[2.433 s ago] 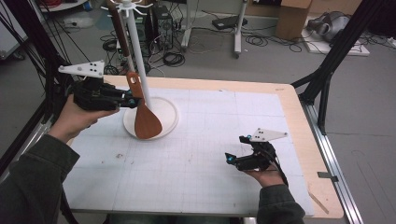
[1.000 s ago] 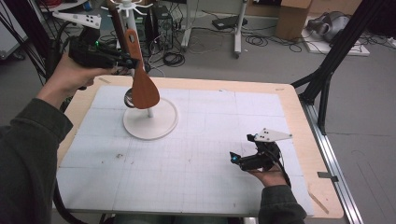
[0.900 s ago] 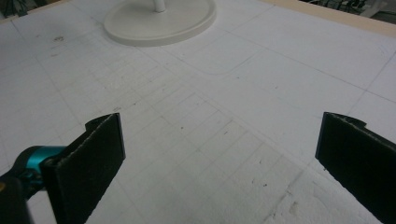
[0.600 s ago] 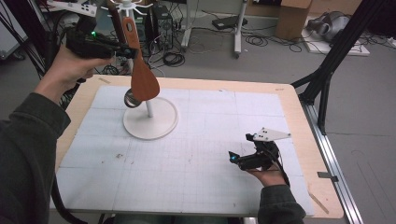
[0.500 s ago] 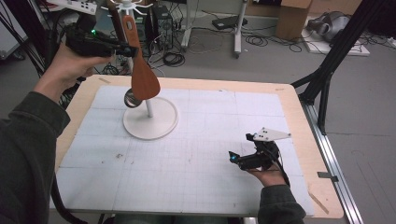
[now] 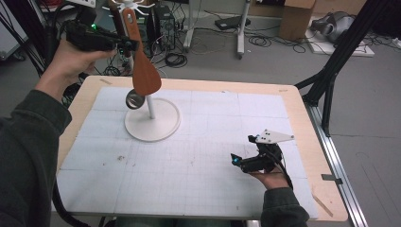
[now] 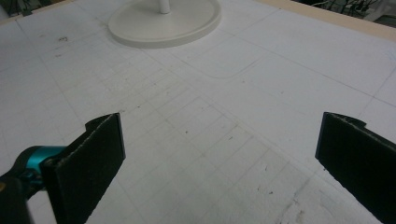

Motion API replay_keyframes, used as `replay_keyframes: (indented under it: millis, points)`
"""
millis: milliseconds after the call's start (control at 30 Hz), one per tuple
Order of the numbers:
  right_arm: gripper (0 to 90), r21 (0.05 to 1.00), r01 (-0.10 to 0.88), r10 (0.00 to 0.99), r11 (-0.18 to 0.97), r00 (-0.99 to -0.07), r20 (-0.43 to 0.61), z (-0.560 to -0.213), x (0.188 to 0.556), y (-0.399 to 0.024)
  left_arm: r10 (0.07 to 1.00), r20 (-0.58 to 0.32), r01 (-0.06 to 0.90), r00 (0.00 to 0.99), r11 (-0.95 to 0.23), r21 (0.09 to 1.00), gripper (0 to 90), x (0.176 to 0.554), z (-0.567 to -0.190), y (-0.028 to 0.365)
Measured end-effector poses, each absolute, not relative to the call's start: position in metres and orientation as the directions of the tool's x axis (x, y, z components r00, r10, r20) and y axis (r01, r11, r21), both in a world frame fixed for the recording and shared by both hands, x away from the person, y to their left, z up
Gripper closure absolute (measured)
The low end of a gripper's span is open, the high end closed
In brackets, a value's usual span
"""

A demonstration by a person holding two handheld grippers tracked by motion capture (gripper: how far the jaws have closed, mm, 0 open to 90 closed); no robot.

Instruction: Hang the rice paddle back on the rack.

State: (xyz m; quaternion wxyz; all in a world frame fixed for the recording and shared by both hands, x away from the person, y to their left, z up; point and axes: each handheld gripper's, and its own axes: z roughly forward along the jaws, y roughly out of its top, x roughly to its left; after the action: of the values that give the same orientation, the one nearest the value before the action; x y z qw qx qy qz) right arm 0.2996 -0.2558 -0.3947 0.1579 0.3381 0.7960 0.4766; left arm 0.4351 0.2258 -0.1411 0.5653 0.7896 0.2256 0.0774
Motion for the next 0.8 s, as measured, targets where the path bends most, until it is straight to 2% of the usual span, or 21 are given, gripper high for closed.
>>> replay_keyframes:
  millis: [333,667,800]
  points:
    - [0.4,0.867,0.384,0.688,0.316,-0.723,0.069,-0.394,0.299,-0.256,0.486,-0.123,0.288,0.865,-0.281,0.915,81.1,0.433,-0.143,0.226]
    - [0.4,0.871,0.381,0.690,0.309,-0.721,0.070,-0.393,0.298,-0.258,0.536,-0.078,0.293,0.841,-0.329,0.898,68.1,0.426,-0.144,0.230]
    - [0.4,0.871,0.383,0.690,0.307,-0.720,0.073,-0.393,0.298,-0.258,0.542,-0.075,0.291,0.837,-0.325,0.900,66.5,0.421,-0.147,0.234]
